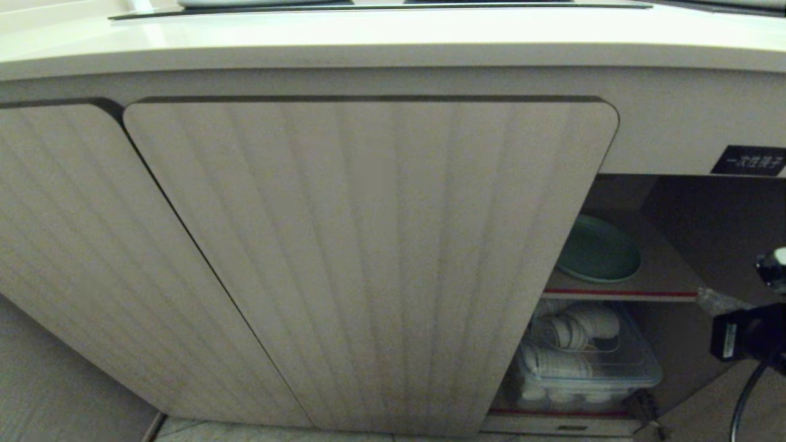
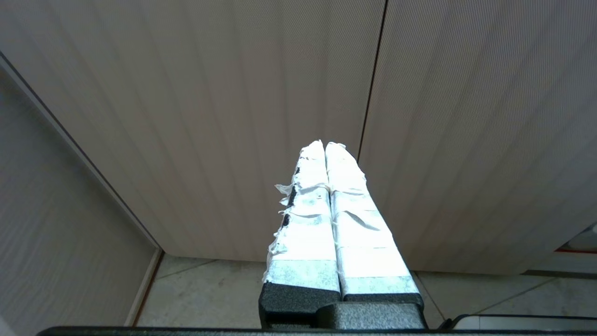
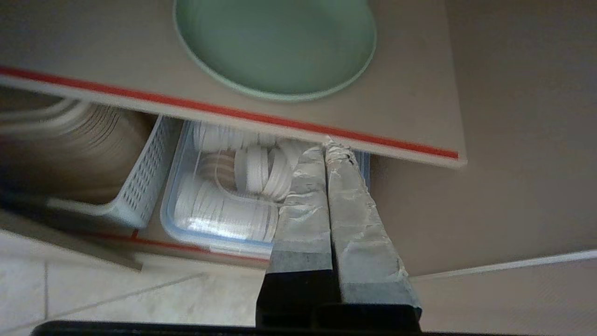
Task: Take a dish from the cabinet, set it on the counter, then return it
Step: Take the plate from the cabinet
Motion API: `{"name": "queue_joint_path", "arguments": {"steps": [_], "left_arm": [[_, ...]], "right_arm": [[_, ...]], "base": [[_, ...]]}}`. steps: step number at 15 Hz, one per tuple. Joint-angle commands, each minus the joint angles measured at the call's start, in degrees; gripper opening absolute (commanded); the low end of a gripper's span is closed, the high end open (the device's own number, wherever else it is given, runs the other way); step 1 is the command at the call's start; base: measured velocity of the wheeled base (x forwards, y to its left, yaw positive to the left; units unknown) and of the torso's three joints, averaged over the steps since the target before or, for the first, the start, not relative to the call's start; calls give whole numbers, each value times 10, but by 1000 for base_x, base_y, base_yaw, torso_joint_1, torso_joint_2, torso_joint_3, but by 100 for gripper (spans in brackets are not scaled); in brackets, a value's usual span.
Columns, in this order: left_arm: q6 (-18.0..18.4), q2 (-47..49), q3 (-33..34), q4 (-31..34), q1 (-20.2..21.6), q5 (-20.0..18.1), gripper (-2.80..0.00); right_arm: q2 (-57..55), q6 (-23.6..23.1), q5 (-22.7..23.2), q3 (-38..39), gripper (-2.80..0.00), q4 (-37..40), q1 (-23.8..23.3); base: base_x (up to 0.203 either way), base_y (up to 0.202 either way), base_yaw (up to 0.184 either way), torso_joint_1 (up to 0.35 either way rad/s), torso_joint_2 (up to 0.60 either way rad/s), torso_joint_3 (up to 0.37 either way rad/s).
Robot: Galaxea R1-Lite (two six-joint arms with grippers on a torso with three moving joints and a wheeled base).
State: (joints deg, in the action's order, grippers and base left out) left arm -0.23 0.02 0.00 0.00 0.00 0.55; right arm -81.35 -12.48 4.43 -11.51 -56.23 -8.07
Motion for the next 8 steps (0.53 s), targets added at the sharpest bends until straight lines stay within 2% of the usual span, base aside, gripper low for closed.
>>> {"name": "queue_joint_path", "arguments": {"steps": [1,8], "left_arm": [[0,0,0,0,0,1,-280],[0,0,0,0,0,1,-280]], "right_arm": [[-40,-2,0,-1,-280,-29,-1],[-137,-2,0,-32,-280,-148,-3]], "base": [[0,0,0,0,0,0],[0,0,0,0,0,0]]}}
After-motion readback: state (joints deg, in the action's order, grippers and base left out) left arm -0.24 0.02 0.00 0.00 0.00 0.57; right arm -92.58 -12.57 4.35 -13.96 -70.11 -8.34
